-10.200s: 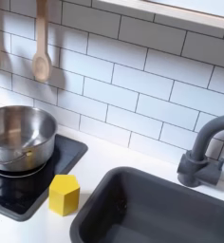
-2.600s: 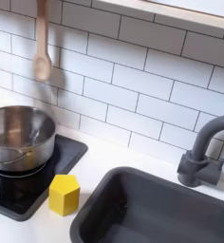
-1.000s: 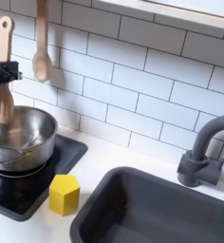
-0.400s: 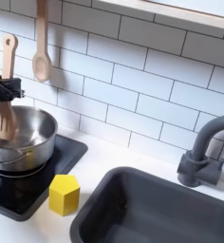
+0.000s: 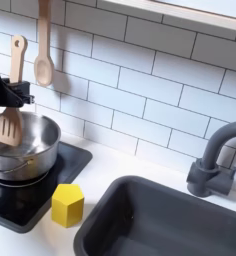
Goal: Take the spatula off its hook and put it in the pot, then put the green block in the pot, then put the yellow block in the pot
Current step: 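Take the spatula off its hook and put it in the pot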
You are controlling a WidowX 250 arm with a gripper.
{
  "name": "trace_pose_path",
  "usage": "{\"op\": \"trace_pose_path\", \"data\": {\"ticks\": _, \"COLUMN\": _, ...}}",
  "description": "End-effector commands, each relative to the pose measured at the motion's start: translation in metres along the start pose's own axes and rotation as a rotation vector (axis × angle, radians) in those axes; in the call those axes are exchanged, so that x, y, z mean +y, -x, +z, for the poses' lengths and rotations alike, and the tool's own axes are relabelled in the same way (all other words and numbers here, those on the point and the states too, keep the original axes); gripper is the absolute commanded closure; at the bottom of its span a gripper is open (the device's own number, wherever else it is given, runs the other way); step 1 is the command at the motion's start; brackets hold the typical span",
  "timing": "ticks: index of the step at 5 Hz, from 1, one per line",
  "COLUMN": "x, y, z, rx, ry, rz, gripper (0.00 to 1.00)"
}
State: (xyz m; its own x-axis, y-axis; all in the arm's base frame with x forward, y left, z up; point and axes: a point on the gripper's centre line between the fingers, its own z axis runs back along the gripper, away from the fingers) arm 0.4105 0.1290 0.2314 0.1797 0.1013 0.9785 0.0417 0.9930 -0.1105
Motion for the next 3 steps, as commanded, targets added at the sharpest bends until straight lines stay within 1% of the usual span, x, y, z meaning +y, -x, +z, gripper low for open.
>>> {"op": "trace_pose_path", "data": {"ticks": 1, "x": 0.0002, "y": 0.0163, "z": -0.0082, "rx": 0.043, "ry": -0.013, "rz": -0.022, "gripper": 1.00}}
{"op": "trace_pose_path", "data": {"ticks": 2, "x": 0.0014, "y": 0.0192, "z": -0.0088, "rx": 0.045, "ry": -0.023, "rz": -0.027, "gripper": 1.00}}
{"op": "trace_pose_path", "data": {"ticks": 3, "x": -0.0010, "y": 0.0247, "z": -0.0120, "rx": 0.053, "ry": -0.014, "rz": -0.037, "gripper": 1.00}}
